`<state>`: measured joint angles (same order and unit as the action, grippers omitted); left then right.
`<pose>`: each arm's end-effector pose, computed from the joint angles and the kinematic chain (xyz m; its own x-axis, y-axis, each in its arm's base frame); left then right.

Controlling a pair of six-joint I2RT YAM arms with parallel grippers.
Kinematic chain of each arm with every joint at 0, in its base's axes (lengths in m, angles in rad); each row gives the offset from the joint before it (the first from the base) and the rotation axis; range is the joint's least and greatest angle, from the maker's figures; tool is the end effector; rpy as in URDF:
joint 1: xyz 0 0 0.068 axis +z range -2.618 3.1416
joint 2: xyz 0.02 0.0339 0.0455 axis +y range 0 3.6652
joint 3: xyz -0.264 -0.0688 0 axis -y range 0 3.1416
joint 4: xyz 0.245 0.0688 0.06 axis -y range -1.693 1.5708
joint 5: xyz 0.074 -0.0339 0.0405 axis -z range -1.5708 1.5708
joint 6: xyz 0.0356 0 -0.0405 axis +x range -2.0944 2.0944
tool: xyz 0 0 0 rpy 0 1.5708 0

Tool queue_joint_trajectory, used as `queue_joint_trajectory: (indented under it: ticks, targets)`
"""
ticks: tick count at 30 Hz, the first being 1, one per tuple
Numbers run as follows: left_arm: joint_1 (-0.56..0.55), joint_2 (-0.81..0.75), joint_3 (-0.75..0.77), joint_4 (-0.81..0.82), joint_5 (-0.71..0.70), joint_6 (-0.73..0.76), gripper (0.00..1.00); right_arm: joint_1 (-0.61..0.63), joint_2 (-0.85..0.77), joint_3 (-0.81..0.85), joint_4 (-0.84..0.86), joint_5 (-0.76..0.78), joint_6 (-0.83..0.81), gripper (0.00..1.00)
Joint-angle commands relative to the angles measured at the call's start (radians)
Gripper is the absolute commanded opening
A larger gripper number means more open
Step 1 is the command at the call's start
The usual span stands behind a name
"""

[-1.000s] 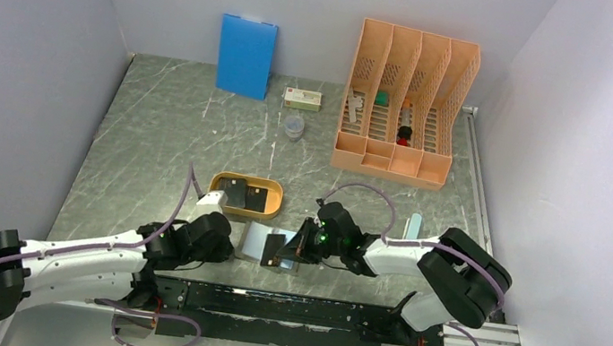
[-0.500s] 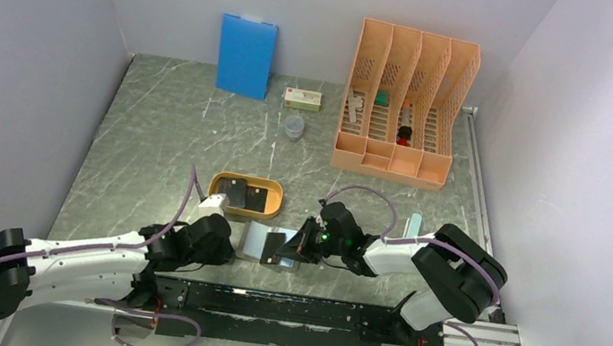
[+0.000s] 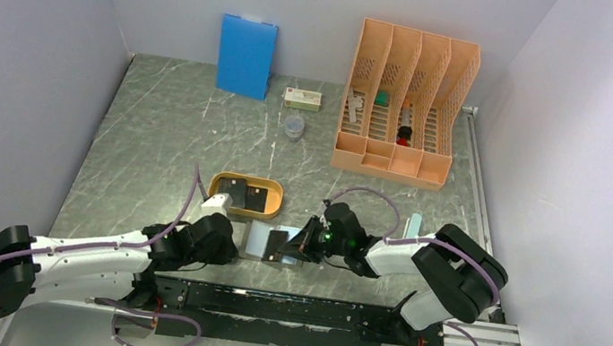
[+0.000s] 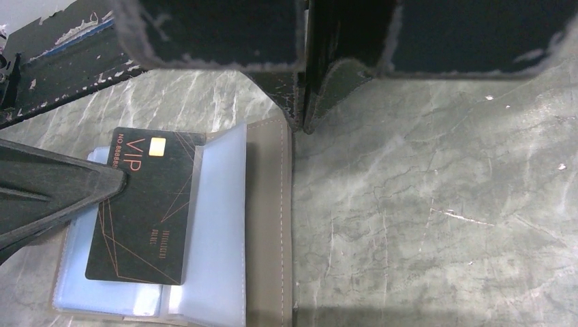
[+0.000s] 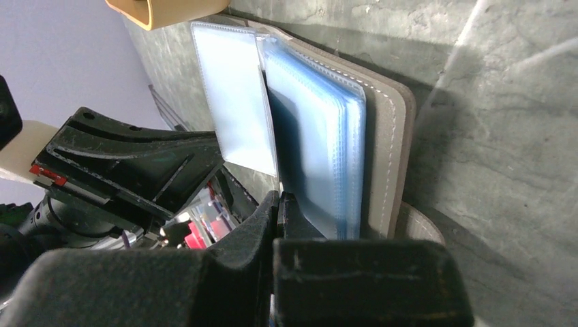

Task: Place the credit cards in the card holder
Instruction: Insert the credit card into the card holder.

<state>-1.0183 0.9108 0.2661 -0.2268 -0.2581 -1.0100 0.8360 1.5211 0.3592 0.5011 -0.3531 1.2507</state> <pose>0.0916 -0.1313 0.1398 -0.8376 -0.2017 -0.5078 0.0518 0.8959 -0.4412 0.1545 0.1894 0.1103 -0.9640 0.2615 -0.0470 0.1139 0.5665 0.8162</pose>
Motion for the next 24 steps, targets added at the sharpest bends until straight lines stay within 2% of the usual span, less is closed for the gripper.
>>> queue_joint_trajectory:
  ticks: [1, 10, 24]
  targets:
    - [-0.005, 0.008, -0.021, 0.021, 0.025, 0.009, 0.05, -0.01, 0.019, -0.02, 0.022, 0.023, 0.013, 0.0]
    - [-0.005, 0.024, -0.023, 0.034, 0.031, 0.016, 0.05, -0.017, 0.021, 0.004, -0.036, 0.047, -0.045, 0.0]
    - [-0.005, 0.052, -0.025, 0.059, 0.045, 0.022, 0.05, -0.031, 0.06, -0.021, 0.082, 0.031, 0.005, 0.0]
